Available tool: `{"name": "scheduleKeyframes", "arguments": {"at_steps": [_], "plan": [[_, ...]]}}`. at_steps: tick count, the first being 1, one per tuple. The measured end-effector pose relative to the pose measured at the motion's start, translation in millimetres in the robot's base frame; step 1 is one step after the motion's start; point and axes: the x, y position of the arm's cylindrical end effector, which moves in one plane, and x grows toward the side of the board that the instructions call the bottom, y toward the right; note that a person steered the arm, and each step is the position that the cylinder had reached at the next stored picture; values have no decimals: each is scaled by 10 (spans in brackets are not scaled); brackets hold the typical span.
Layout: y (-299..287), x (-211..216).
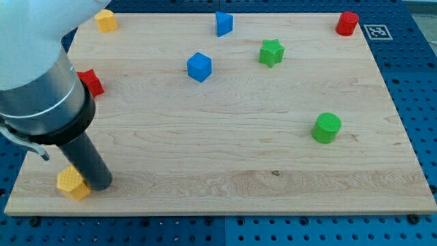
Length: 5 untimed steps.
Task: Move the green circle to the bottom center of the board
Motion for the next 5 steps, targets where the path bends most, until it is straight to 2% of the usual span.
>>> {"name": "scheduleKeyframes", "arguments": {"at_steps": [1, 2, 3, 4, 5], "plan": [[783, -264], [1158, -802], [1135, -1042], [1146, -1042], [1561, -1233]]}}
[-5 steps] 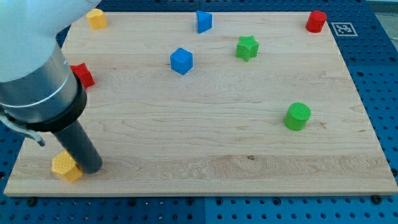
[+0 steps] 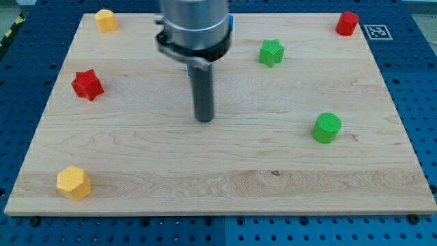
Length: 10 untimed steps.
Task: Move the green circle to the bottom center of the board
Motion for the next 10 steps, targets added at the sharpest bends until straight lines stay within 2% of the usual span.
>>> {"name": "scheduleKeyframes", "arguments": {"at_steps": [3, 4, 6, 8, 10], "plan": [[1948, -104], [2125, -69], [2287, 384], [2384, 197], [2049, 174]]}}
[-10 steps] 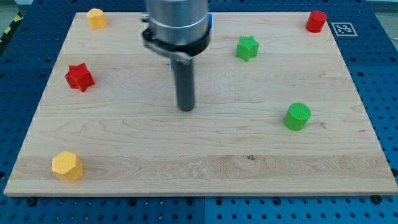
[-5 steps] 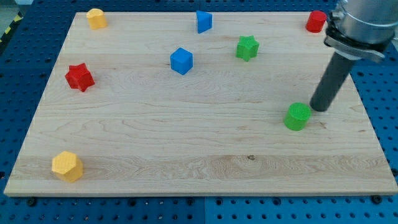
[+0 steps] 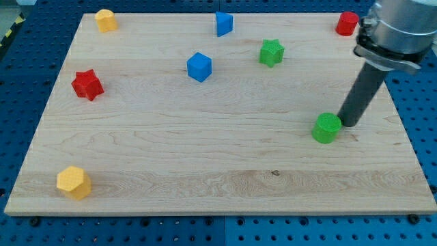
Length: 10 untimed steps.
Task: Move the green circle to the bottom center of the board
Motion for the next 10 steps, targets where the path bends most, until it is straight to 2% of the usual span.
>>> {"name": "scheduleKeyframes", "arguments": {"at_steps": [3, 5, 6, 8, 10], "plan": [[-293, 65], [-536, 331], [-546, 544], [-213, 806], [-756, 745]]}}
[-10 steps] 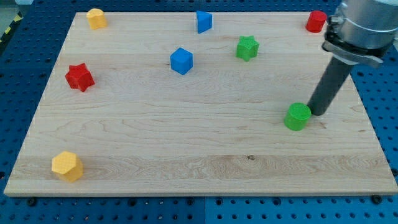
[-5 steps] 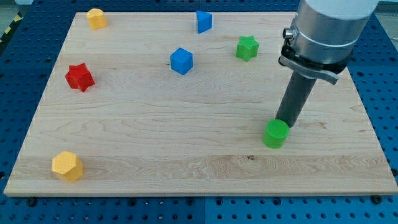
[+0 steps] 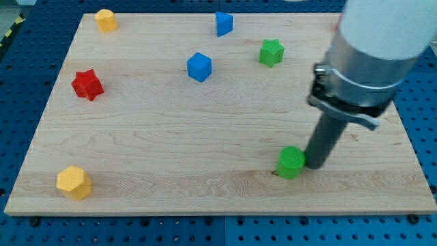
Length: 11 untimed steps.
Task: Move the green circle to the bottom center of the board
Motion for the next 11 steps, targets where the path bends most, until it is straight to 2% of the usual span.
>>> {"name": "scheduleKeyframes", "arguments": {"at_steps": [2, 4, 6, 8, 11], "plan": [[-947, 0], [-1198, -50], [-2003, -16], [-1954, 277], [-1493, 277]]}}
